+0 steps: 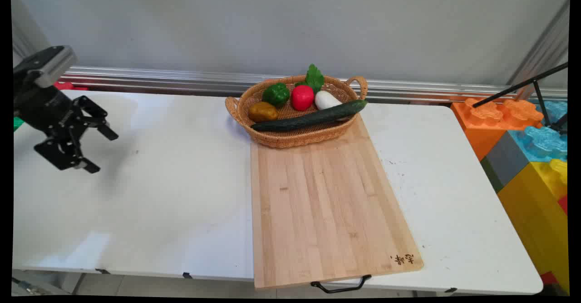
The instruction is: Pick up the cucumber from the vegetable basket
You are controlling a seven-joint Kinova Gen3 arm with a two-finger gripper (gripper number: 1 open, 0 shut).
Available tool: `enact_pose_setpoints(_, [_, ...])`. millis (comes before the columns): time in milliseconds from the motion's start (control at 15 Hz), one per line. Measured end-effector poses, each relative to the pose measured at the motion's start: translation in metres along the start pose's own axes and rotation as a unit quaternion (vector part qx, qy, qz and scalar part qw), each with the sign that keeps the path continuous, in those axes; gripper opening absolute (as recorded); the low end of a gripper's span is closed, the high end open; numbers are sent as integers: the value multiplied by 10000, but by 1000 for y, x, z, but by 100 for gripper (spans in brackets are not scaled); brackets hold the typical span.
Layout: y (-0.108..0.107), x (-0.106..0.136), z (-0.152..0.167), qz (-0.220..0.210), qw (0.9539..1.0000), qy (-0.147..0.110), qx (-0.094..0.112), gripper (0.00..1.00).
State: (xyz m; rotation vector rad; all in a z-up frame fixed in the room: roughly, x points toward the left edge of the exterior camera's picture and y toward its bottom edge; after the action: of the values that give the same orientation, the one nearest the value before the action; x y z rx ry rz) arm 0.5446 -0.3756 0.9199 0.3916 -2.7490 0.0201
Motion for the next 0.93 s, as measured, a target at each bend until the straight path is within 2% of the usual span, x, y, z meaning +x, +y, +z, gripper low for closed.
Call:
enact_pose_setpoints(200, [-6,19,7,-79,9998,124,116,100])
enact_pose_setpoints(467, [-26,55,19,-37,9986,357,378,100])
enact_pose_setpoints(733, [-60,102,32,109,9948,659,773,100])
enact_pose_setpoints(933, [-81,131,45,209,9918,822,958,100])
